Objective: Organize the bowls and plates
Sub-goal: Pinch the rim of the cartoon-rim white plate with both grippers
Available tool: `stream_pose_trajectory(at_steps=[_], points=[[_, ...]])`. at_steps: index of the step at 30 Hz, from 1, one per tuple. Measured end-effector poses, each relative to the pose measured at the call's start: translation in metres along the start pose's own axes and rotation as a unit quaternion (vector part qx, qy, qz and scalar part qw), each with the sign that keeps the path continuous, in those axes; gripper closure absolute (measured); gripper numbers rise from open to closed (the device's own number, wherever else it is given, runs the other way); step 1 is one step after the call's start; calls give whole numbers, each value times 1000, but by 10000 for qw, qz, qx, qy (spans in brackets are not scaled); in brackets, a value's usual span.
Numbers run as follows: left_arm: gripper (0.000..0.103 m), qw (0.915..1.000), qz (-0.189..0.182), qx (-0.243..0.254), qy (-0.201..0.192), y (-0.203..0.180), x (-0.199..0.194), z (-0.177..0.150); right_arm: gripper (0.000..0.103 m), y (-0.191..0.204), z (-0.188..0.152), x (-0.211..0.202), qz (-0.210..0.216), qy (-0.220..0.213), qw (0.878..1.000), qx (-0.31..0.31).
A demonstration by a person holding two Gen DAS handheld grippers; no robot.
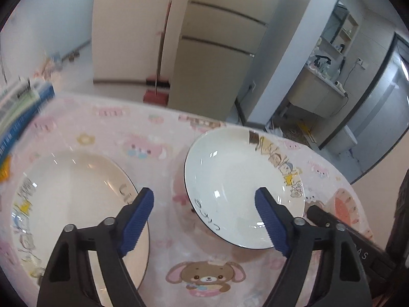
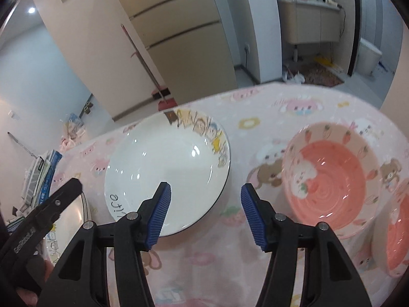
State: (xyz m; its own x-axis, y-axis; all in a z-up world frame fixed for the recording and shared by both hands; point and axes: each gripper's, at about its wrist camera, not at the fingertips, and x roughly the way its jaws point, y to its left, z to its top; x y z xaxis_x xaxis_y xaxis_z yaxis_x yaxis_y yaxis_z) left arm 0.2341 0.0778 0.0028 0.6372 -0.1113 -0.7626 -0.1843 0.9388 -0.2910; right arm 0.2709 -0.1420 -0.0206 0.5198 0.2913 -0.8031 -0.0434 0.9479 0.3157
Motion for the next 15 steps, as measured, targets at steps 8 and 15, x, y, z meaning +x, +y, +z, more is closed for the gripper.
stream_pose_trajectory(at_steps=[8, 15], points=[[56, 9977, -351, -308, 489, 13, 29, -5, 60, -15, -6, 30, 258, 560, 9968, 514], [64, 9969, -311, -304, 660, 13, 49, -10, 74, -33, -7, 44, 648, 608, 9911, 994]])
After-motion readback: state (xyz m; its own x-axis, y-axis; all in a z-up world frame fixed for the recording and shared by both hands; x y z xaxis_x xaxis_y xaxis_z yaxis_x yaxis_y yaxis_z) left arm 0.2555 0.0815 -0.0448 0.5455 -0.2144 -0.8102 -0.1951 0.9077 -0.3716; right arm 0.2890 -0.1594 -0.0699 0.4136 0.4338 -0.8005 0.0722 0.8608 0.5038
